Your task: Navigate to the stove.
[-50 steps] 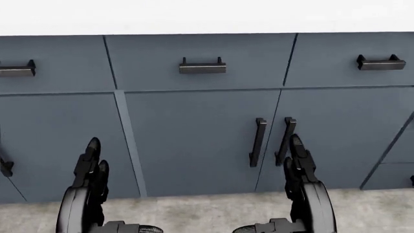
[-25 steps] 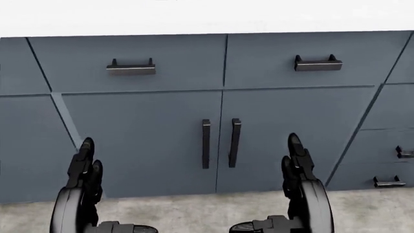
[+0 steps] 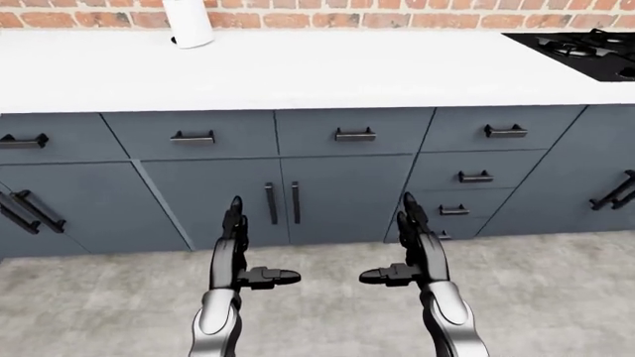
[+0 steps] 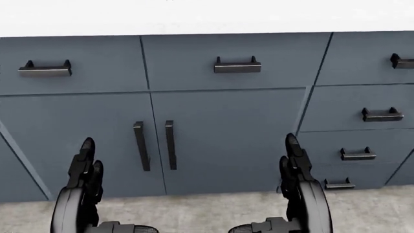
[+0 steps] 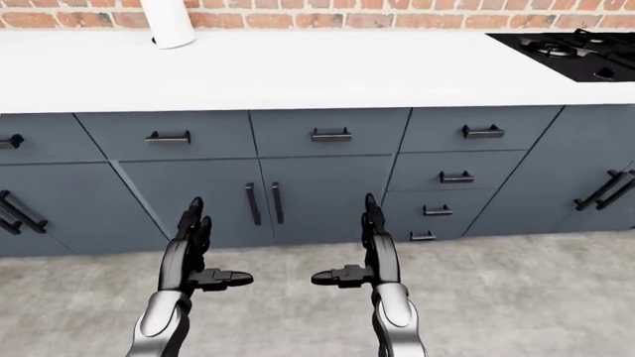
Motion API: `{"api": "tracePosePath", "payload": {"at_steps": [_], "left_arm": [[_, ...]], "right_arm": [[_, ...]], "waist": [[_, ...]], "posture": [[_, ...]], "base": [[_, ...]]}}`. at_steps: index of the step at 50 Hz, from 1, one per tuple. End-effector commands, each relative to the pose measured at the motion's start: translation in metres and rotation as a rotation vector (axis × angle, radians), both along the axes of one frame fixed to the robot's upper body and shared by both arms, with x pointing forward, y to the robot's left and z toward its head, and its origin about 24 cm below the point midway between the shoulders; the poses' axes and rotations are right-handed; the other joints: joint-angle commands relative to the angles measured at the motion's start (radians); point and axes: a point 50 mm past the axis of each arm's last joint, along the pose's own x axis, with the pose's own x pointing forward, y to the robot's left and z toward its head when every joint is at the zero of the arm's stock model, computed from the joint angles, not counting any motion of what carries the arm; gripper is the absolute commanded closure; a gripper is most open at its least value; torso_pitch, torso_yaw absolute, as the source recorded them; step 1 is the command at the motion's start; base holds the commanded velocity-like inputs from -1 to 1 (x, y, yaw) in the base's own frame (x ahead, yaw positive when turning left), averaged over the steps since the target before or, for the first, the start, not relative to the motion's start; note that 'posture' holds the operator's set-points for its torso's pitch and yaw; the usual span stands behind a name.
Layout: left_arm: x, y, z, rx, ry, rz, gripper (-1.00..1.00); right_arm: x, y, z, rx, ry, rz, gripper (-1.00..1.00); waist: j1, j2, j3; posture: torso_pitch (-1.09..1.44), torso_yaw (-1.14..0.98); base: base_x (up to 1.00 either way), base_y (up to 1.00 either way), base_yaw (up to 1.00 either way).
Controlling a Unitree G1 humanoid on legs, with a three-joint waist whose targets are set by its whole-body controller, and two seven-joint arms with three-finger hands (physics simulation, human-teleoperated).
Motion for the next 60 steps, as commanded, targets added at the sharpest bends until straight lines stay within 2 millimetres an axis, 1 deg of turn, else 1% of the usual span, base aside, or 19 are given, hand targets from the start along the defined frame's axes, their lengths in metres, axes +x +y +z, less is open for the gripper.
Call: {"api": "tracePosePath", "payload": {"at_steps": [1,3,9,19,20,24,28,30,31,34,40,43,45,49,52,54,56,57,60], "left_arm": [[0.0038,-0.0051,0.0127,-0.005,-0.069,-0.020,-1.00],[0.0038,-0.0051,0.0127,-0.005,-0.069,-0.020,-1.00],[0.0038,-0.0051,0.0127,-0.005,-0.069,-0.020,-1.00],[0.0038,-0.0051,0.0127,-0.005,-0.069,-0.020,-1.00],[0.0038,-0.0051,0.0127,-0.005,-0.069,-0.020,-1.00],[0.0038,-0.0051,0.0127,-0.005,-0.069,-0.020,-1.00],[0.0038,-0.0051,0.0127,-0.005,-0.069,-0.020,-1.00],[0.0038,-0.0051,0.0127,-0.005,-0.069,-0.020,-1.00],[0.0038,-0.0051,0.0127,-0.005,-0.069,-0.020,-1.00],[0.0038,-0.0051,0.0127,-0.005,-0.069,-0.020,-1.00],[0.0038,-0.0051,0.0127,-0.005,-0.069,-0.020,-1.00],[0.0038,-0.0051,0.0127,-0.005,-0.069,-0.020,-1.00],[0.0038,-0.0051,0.0127,-0.005,-0.069,-0.020,-1.00],[0.0038,-0.0051,0.0127,-0.005,-0.069,-0.020,-1.00],[0.0038,-0.0051,0.0127,-0.005,-0.069,-0.020,-1.00],[0.0038,-0.0051,0.0127,-0.005,-0.069,-0.020,-1.00],[0.0038,-0.0051,0.0127,-0.005,-0.069,-0.020,-1.00],[0.0038,-0.0051,0.0127,-0.005,-0.069,-0.020,-1.00],[0.0038,-0.0051,0.0127,-0.005,-0.069,-0.020,-1.00]], "right_arm": [[0.0030,-0.0040,0.0121,-0.006,-0.061,-0.015,-1.00],[0.0030,-0.0040,0.0123,-0.006,-0.060,-0.016,-1.00],[0.0029,-0.0033,0.0116,-0.009,-0.062,-0.009,-1.00],[0.0032,-0.0026,0.0106,-0.011,-0.061,-0.004,-1.00],[0.0034,-0.0028,0.0100,-0.012,-0.061,-0.004,-1.00],[0.0037,-0.0030,0.0101,-0.011,-0.059,-0.006,-1.00],[0.0037,-0.0032,0.0101,-0.010,-0.058,-0.009,-1.00],[0.0034,-0.0033,0.0107,-0.009,-0.057,-0.010,-1.00],[0.0034,-0.0033,0.0108,-0.009,-0.057,-0.010,-1.00],[0.0029,-0.0030,0.0112,-0.011,-0.058,-0.007,-1.00],[0.0030,-0.0026,0.0104,-0.012,-0.059,-0.004,-1.00],[0.0034,-0.0027,0.0098,-0.012,-0.059,-0.003,-1.00],[0.0025,-0.0024,0.0111,-0.013,-0.059,-0.003,-1.00],[0.0036,-0.0027,0.0100,-0.012,-0.059,-0.004,-1.00],[0.0039,-0.0030,0.0097,-0.011,-0.059,-0.007,-1.00],[0.0039,-0.0033,0.0094,-0.010,-0.058,-0.008,-1.00],[0.0036,-0.0033,0.0101,-0.010,-0.057,-0.008,-1.00],[0.0033,-0.0034,0.0105,-0.010,-0.058,-0.007,-1.00],[0.0035,-0.0032,0.0103,-0.009,-0.059,-0.006,-1.00]], "waist": [[-0.010,-0.051,-0.032],[-0.018,-0.012,-0.014],[-0.023,0.045,0.000],[-0.008,0.097,-0.012],[0.003,0.077,-0.008],[-0.004,0.103,-0.025],[-0.003,0.046,-0.005],[-0.021,-0.064,-0.037],[-0.021,-0.006,-0.019],[-0.032,0.005,-0.016],[-0.024,0.076,0.013],[-0.018,0.130,0.003],[-0.004,0.109,0.001],[-0.005,0.111,-0.017],[0.000,0.073,-0.005],[-0.002,0.027,-0.008],[-0.020,-0.080,-0.040],[-0.019,0.002,-0.008],[-0.027,-0.015,-0.025]], "posture": [[0.00,0.00],[0.00,0.00],[0.00,0.00],[0.00,0.00],[0.00,0.00],[0.00,0.00],[0.00,0.00],[0.00,0.00],[0.00,0.00],[0.00,0.00],[0.00,0.00],[0.00,0.00],[0.00,0.00],[0.00,0.00],[0.00,0.00],[0.00,0.00],[0.00,0.00],[0.00,0.00],[0.00,0.00]], "base": [[0.00,-0.68,0.00],[0.00,-0.67,0.00],[0.00,-0.66,0.00],[0.00,-0.58,0.00],[0.00,-0.62,0.00],[0.00,-0.66,0.00],[0.00,-0.66,0.00],[0.00,-0.66,0.00],[0.00,-0.66,0.00],[0.00,-0.66,0.00],[0.00,-0.67,0.00],[0.00,-0.67,0.00],[0.00,-0.67,0.00],[0.00,-0.67,0.00],[0.00,-0.67,0.00],[0.00,-0.66,0.00],[0.00,-0.66,0.00],[0.00,-0.66,0.00],[0.00,-0.40,0.00]]}}
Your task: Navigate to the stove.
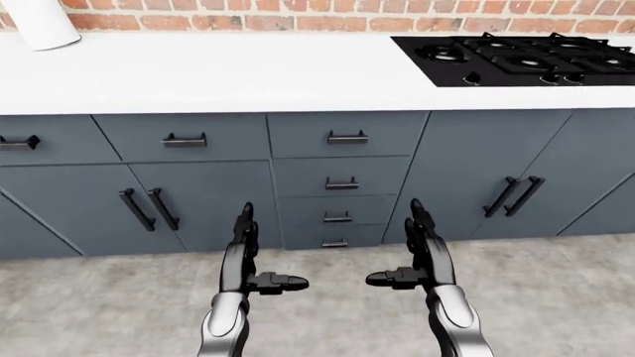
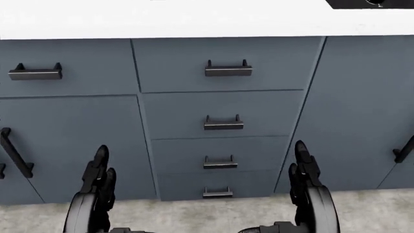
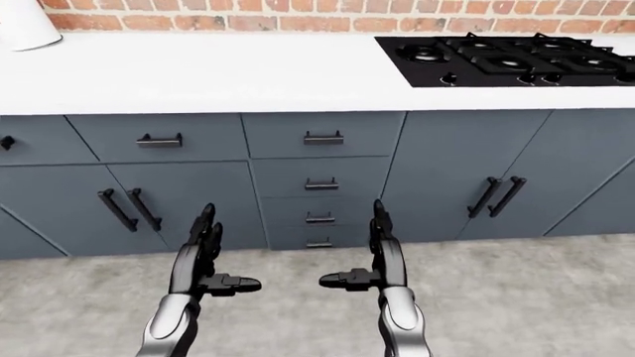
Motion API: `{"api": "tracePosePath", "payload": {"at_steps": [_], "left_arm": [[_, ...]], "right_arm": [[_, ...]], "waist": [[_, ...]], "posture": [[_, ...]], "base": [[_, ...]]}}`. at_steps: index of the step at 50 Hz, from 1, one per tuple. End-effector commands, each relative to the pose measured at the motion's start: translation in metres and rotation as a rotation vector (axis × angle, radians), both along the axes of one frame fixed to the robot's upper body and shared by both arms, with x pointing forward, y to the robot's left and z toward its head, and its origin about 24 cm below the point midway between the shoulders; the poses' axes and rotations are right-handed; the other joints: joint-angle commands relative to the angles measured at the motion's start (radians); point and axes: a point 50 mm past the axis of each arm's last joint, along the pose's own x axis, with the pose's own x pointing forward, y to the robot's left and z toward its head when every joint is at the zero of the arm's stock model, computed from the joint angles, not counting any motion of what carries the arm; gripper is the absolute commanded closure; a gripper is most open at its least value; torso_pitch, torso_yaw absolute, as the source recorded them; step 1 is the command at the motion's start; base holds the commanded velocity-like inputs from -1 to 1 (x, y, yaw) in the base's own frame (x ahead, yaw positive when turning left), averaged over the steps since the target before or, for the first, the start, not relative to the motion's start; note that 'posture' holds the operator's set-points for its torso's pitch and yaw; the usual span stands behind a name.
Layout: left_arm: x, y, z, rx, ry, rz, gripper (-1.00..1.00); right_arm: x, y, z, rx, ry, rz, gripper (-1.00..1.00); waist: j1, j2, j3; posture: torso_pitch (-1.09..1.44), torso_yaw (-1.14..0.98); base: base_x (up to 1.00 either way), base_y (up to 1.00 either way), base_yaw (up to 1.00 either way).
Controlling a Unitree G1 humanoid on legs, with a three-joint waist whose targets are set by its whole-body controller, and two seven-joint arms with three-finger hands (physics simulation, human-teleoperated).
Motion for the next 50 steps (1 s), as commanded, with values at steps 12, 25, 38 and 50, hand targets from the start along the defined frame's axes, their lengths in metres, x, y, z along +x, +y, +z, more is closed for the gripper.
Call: {"api": "tracePosePath", "payload": {"at_steps": [12,25,38,50], "left_arm": [[0.0064,0.0067,0.0231,0.013,-0.119,0.025,-1.00],[0.0064,0.0067,0.0231,0.013,-0.119,0.025,-1.00],[0.0064,0.0067,0.0231,0.013,-0.119,0.025,-1.00],[0.0064,0.0067,0.0231,0.013,-0.119,0.025,-1.00]], "right_arm": [[0.0074,0.0092,0.0191,0.005,-0.102,0.039,-1.00],[0.0057,0.0097,0.0206,0.005,-0.101,0.040,-1.00],[0.0065,0.0095,0.0201,0.006,-0.101,0.037,-1.00],[0.0061,0.0096,0.0200,0.004,-0.101,0.040,-1.00]], "waist": [[0.019,0.080,0.002],[0.024,0.000,-0.019],[0.019,0.139,0.013],[0.032,0.031,-0.007]], "posture": [[0.00,0.00],[0.00,0.00],[0.00,0.00],[0.00,0.00]], "base": [[0.00,-0.55,0.00],[0.00,-0.58,0.00],[0.00,-0.58,0.00],[0.00,-0.58,0.00]]}}
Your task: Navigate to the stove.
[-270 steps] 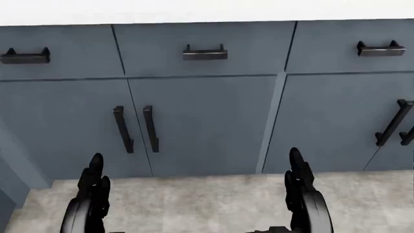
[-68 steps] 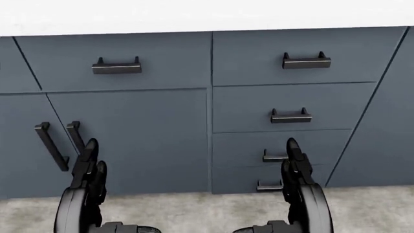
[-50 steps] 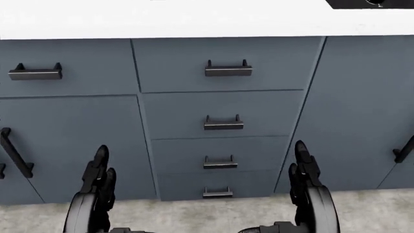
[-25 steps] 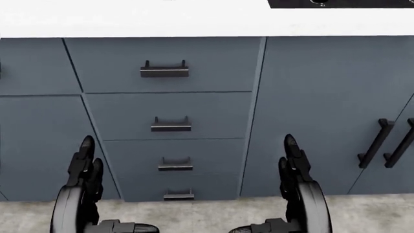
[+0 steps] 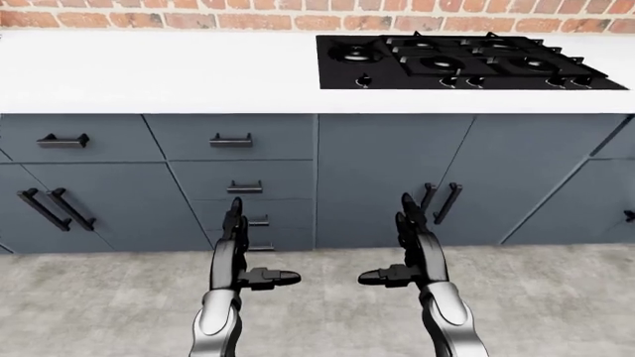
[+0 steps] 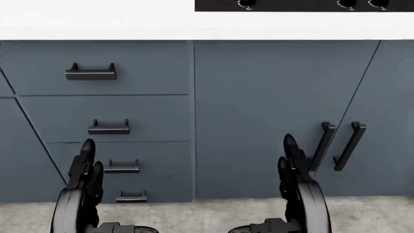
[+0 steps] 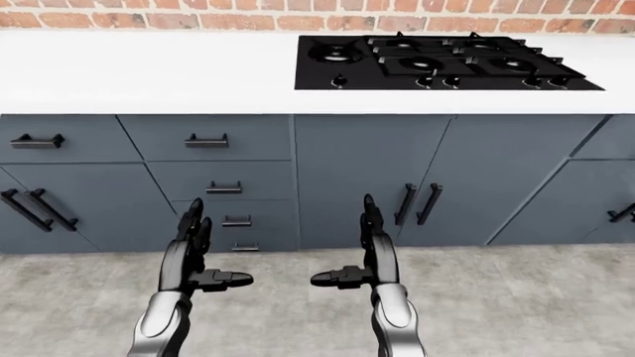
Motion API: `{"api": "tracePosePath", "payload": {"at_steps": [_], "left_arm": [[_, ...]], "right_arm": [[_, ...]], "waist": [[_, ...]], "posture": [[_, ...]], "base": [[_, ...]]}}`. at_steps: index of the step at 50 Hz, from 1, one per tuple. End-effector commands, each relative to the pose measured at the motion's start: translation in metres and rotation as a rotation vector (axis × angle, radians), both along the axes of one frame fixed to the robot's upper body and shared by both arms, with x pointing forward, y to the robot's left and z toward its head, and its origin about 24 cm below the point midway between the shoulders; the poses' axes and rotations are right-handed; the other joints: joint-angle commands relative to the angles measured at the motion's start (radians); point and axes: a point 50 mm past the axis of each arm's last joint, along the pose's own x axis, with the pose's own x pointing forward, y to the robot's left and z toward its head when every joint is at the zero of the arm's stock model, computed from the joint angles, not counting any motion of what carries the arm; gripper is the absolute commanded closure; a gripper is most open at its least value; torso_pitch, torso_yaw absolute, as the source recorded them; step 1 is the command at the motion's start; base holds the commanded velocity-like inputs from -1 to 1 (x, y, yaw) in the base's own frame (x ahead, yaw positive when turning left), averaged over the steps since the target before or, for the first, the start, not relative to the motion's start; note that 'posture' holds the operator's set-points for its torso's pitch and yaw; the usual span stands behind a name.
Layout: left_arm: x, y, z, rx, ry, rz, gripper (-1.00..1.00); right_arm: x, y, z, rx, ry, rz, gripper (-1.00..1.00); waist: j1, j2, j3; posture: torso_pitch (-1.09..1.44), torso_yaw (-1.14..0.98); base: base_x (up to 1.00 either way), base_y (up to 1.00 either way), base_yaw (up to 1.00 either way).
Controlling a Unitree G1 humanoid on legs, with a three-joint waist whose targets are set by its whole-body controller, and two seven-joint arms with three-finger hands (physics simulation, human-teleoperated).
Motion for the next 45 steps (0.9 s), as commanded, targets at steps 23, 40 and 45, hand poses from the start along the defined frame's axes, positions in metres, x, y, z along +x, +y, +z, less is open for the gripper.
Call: {"api": "tracePosePath", "payload": {"at_steps": [23,40,45], "left_arm": [[0.0044,-0.0052,0.0142,-0.004,-0.076,-0.021,-1.00],[0.0044,-0.0052,0.0142,-0.004,-0.076,-0.021,-1.00],[0.0044,-0.0052,0.0142,-0.004,-0.076,-0.021,-1.00]], "right_arm": [[0.0028,-0.0041,0.0120,-0.008,-0.060,-0.013,-1.00],[0.0027,-0.0041,0.0126,-0.008,-0.061,-0.014,-1.00],[0.0033,-0.0044,0.0117,-0.009,-0.059,-0.017,-1.00]], "waist": [[-0.005,0.094,-0.018],[-0.022,0.032,-0.007],[-0.017,0.070,-0.001]], "posture": [[0.00,0.00],[0.00,0.00],[0.00,0.00]], "base": [[0.00,-0.58,0.00],[0.00,-0.40,0.00],[0.00,-0.45,0.00]]}}
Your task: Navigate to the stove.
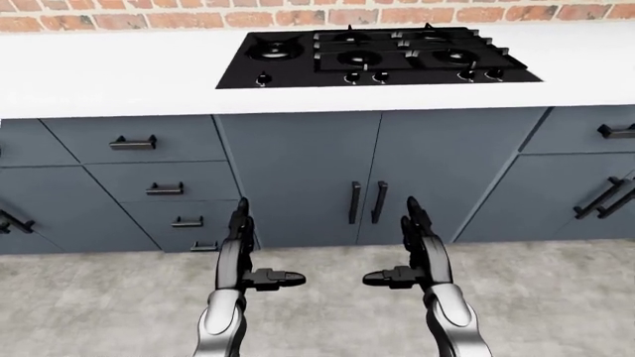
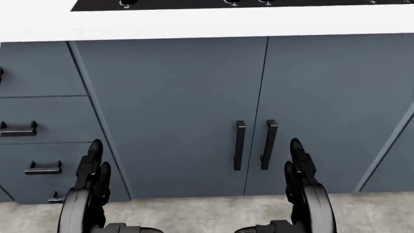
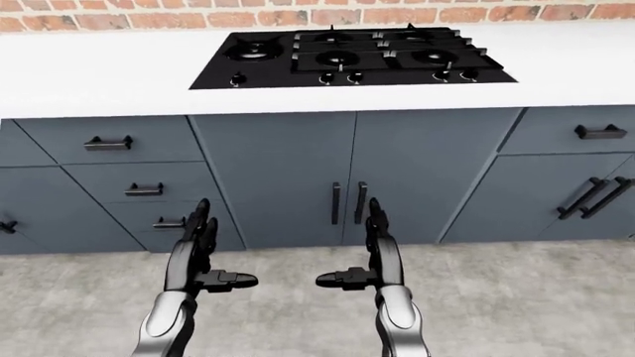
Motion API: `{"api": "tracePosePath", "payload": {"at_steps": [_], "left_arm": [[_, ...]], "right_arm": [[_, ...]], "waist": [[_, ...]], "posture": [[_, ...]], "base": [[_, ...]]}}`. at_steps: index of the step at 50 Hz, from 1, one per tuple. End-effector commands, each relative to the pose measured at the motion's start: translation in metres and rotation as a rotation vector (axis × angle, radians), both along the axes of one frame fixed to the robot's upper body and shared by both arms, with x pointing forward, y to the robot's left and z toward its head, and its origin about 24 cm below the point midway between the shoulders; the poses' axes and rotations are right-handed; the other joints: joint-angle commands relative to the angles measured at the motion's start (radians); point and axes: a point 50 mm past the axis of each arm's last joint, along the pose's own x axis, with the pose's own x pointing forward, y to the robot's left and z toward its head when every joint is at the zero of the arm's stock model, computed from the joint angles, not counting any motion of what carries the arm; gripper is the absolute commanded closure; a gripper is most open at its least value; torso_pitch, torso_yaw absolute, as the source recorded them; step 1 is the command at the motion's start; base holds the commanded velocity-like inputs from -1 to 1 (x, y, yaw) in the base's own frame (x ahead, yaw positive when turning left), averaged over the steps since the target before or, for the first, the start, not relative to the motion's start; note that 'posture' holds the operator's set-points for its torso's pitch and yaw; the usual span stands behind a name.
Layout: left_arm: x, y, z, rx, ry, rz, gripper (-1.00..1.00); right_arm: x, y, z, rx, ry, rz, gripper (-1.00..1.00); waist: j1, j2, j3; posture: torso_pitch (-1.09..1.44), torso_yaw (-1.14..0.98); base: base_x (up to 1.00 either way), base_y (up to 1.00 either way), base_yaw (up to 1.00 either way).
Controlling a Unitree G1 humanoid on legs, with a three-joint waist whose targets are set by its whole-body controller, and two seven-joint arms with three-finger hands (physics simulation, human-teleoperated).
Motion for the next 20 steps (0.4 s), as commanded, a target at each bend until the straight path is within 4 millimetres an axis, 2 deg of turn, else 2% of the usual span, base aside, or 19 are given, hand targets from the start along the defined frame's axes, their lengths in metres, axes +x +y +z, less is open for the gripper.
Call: {"api": "tracePosePath", "payload": {"at_steps": [1,2,3,4,5,8,10,13,14,15,16,17,18,20], "left_arm": [[0.0040,0.0024,0.0156,0.007,-0.081,0.007,-1.00],[0.0040,0.0024,0.0156,0.007,-0.081,0.007,-1.00],[0.0040,0.0024,0.0156,0.007,-0.081,0.007,-1.00],[0.0040,0.0024,0.0156,0.007,-0.081,0.007,-1.00],[0.0040,0.0024,0.0156,0.007,-0.081,0.007,-1.00],[0.0040,0.0024,0.0156,0.007,-0.081,0.007,-1.00],[0.0040,0.0024,0.0156,0.007,-0.081,0.007,-1.00],[0.0040,0.0024,0.0156,0.007,-0.081,0.007,-1.00],[0.0040,0.0024,0.0156,0.007,-0.081,0.007,-1.00],[0.0040,0.0024,0.0156,0.007,-0.081,0.007,-1.00],[0.0040,0.0024,0.0156,0.007,-0.081,0.007,-1.00],[0.0040,0.0024,0.0156,0.007,-0.081,0.007,-1.00],[0.0040,0.0024,0.0156,0.007,-0.081,0.007,-1.00],[0.0040,0.0024,0.0156,0.007,-0.081,0.007,-1.00]], "right_arm": [[0.0053,0.0034,0.0163,0.002,-0.088,0.013,-1.00],[0.0052,0.0033,0.0164,0.001,-0.088,0.013,-1.00],[0.0053,0.0033,0.0165,0.001,-0.089,0.013,-1.00],[0.0053,0.0033,0.0165,0.001,-0.089,0.013,-1.00],[0.0052,0.0035,0.0165,0.001,-0.088,0.014,-1.00],[0.0046,0.0035,0.0171,0.000,-0.091,0.014,-1.00],[0.0047,0.0035,0.0166,0.000,-0.091,0.014,-1.00],[0.0046,0.0037,0.0169,0.000,-0.091,0.016,-1.00],[0.0047,0.0036,0.0168,0.000,-0.092,0.016,-1.00],[0.0047,0.0037,0.0167,0.000,-0.091,0.016,-1.00],[0.0044,0.0039,0.0171,-0.001,-0.092,0.016,-1.00],[0.0049,0.0038,0.0167,0.000,-0.091,0.016,-1.00],[0.0049,0.0038,0.0166,0.000,-0.091,0.017,-1.00],[0.0052,0.0037,0.0162,0.000,-0.091,0.017,-1.00]], "waist": [[0.003,0.008,-0.012],[0.003,0.026,-0.010],[0.006,0.057,-0.019],[0.019,0.030,-0.012],[0.013,0.038,-0.018],[0.014,0.042,-0.034],[0.015,0.028,-0.028],[0.018,-0.011,-0.019],[0.018,-0.035,-0.022],[0.016,-0.072,-0.031],[0.008,-0.130,-0.046],[0.002,-0.102,-0.045],[-0.001,-0.089,-0.029],[-0.009,-0.071,-0.031]], "posture": [[0.00,0.00],[0.00,0.00],[0.00,0.00],[0.00,0.00],[0.00,0.00],[0.00,0.00],[0.00,0.00],[0.00,0.00],[0.00,0.00],[0.00,0.00],[0.00,0.00],[0.00,0.00],[0.00,0.00],[0.00,0.00]], "base": [[0.00,-0.59,0.00],[0.00,-0.60,0.00],[0.00,-0.61,0.00],[0.00,-0.61,0.00],[0.00,-0.59,0.00],[0.00,-0.61,0.00],[0.00,-0.61,0.00],[0.00,-0.59,0.00],[0.00,-0.51,0.00],[0.00,-0.51,0.00],[0.00,-0.50,0.00],[0.00,-0.50,0.00],[0.00,-0.50,0.00],[0.00,-0.45,0.00]]}}
